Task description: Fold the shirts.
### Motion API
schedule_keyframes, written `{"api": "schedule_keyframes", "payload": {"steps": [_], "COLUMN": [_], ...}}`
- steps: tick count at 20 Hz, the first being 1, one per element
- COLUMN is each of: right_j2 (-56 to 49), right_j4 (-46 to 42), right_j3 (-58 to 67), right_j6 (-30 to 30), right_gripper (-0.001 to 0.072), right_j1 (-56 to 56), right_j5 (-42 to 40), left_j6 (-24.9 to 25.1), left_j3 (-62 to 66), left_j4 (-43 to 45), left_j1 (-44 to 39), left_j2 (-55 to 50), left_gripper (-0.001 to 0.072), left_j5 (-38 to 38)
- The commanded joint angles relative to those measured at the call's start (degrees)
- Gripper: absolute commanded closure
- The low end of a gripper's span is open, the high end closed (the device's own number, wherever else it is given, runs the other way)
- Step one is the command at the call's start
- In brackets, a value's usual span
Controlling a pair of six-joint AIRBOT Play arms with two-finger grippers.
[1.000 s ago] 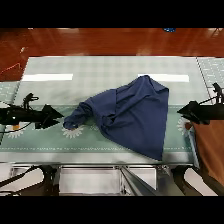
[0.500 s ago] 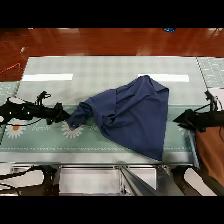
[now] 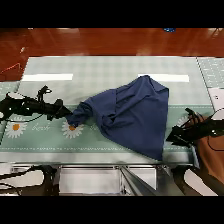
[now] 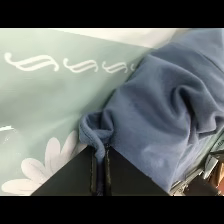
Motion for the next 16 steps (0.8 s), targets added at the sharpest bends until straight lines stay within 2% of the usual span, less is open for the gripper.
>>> {"api": "schedule_keyframes", "payload": {"steps": [1, 4, 10, 11, 13, 16], "right_j2": [-2.64, -5.9, -8.72, -8.72, -8.72, -8.7], "right_j4": [-1.18, 3.87, 19.23, 20.17, 21.27, 21.57], "right_j3": [-0.42, -0.42, 1.09, 2.19, 5.01, 12.33], "right_j6": [1.38, 1.07, -3.08, -3.08, -5.42, -6.75], "right_gripper": [0.0315, 0.0315, 0.0321, 0.0389, 0.0686, 0.0688], "right_j1": [4.55, 8.61, 15.8, 16.87, 19.04, 19.15], "right_j5": [-0.42, -3.82, -16.79, -17.99, -19.06, -15.58], "left_j6": [0.13, 0.13, 0.13, 0.13, 0.13, 0.09], "left_j3": [0.2, 0.2, 0.2, 0.2, 0.2, 2.49], "left_j4": [0.0, -0.02, -0.02, -0.02, -0.07, -0.31], "left_j1": [-0.04, -0.04, -0.04, -0.04, -0.04, 0.11], "left_j2": [-0.04, -0.04, -0.04, -0.04, -0.04, 1.68], "left_gripper": [0.0687, 0.0687, 0.0687, 0.0687, 0.0687, 0.0687], "left_j5": [-0.28, -0.26, -0.2, -0.22, -0.22, -1.29]}}
